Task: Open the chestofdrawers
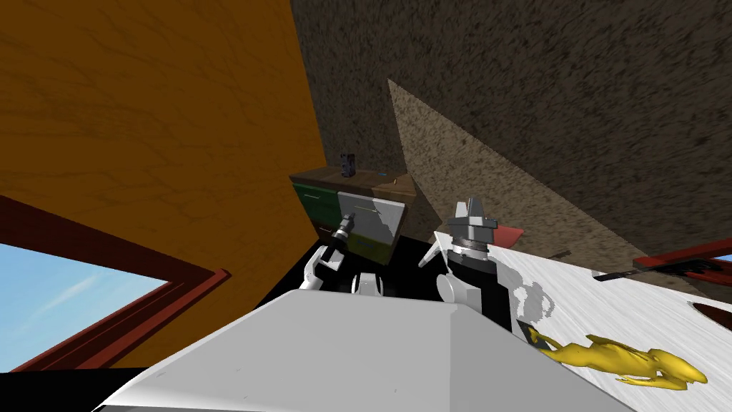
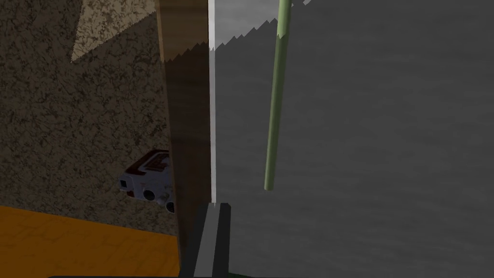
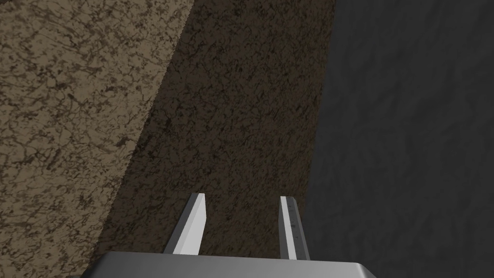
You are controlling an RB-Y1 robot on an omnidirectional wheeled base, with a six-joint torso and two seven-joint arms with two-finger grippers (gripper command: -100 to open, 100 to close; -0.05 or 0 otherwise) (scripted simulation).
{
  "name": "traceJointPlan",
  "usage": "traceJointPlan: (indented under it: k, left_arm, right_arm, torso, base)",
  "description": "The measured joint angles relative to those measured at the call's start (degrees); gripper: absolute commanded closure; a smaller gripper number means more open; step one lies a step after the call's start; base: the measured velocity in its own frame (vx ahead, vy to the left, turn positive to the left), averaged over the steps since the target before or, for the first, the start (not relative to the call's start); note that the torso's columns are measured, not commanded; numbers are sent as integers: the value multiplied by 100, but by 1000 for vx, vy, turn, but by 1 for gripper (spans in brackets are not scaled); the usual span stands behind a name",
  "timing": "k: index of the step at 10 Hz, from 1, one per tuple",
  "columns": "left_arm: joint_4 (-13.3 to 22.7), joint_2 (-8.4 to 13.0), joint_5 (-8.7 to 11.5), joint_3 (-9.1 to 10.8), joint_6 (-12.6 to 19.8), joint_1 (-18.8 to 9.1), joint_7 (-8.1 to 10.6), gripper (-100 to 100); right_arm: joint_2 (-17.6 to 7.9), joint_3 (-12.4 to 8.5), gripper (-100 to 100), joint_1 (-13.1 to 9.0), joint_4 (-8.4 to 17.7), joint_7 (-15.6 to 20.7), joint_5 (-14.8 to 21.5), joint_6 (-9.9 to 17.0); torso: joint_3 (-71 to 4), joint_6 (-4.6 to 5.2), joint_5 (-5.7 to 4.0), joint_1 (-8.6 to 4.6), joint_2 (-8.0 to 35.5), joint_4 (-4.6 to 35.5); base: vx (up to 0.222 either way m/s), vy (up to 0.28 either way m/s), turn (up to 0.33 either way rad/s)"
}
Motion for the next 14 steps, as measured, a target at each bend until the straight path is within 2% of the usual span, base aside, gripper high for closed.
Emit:
traceJointPlan:
  k: [4,5,7,8,10,14]
  left_arm:
    - [351,-55,53,66,-177,-44,-46,-100]
    - [361,-54,55,68,-189,-46,-48,-100]
    - [205,-46,38,61,-15,-73,-28,-100]
    - [198,-46,37,61,4,-76,-26,100]
    - [285,-44,50,67,-89,-70,-31,100]
    - [-19,36,19,-23,76,35,37,100]
  right_arm:
    - [0,-1,0,4,-1,0,0,-1]
    - [0,-1,0,2,-1,0,0,-1]
    - [0,0,0,2,-1,0,0,-1]
    - [0,0,0,1,-1,0,0,-1]
    - [0,0,0,1,0,0,0,0]
    - [0,0,0,-1,0,0,0,0]
  torso:
    - [13,-1,4,14,24,5]
    - [40,-1,6,22,69,18]
    - [30,0,2,4,50,14]
    - [29,-1,3,11,51,12]
    - [32,0,6,19,53,15]
    - [26,0,4,12,43,12]
  base:
    - [141,-37,-19]
    - [75,-15,-13]
    - [73,-33,-6]
    - [-57,22,18]
    - [-78,23,15]
    - [-170,35,18]
